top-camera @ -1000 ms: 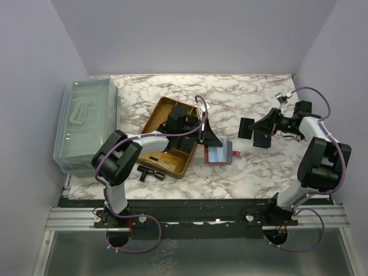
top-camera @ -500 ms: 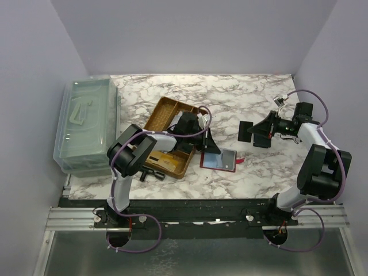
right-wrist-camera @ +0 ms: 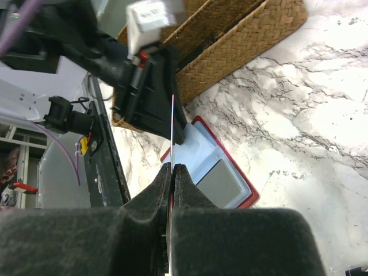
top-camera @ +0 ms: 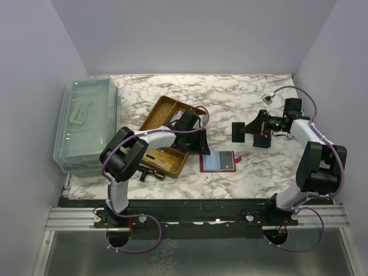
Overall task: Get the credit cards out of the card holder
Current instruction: Place the credit card in the storage box, then open the card holder at the center of the board.
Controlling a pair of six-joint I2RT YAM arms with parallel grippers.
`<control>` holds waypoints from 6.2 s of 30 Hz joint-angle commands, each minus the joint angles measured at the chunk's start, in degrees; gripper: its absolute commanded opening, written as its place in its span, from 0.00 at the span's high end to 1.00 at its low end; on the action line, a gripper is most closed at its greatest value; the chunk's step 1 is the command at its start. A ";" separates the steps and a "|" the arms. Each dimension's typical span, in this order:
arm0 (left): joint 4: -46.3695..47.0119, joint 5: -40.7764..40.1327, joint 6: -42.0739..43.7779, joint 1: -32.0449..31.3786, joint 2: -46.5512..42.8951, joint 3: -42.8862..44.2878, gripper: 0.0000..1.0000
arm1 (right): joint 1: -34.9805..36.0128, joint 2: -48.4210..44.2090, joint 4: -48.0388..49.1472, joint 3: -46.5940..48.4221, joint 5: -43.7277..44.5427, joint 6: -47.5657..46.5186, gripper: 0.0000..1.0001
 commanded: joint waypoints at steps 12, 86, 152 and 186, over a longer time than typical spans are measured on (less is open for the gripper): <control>-12.00 -22.20 4.76 0.19 -23.46 -5.54 0.72 | 16.04 5.09 13.11 8.36 21.06 25.65 1.00; 24.81 -2.98 -16.41 10.02 -30.48 -18.41 0.02 | -4.50 -8.70 -0.25 -0.82 27.59 -0.36 0.43; 4.00 -7.17 -3.85 -2.07 8.78 18.27 0.07 | 0.46 5.23 2.26 3.90 25.83 5.94 1.00; 1.08 -10.48 -5.78 -2.40 11.65 25.10 0.28 | 0.00 5.32 7.50 3.62 64.78 4.00 0.79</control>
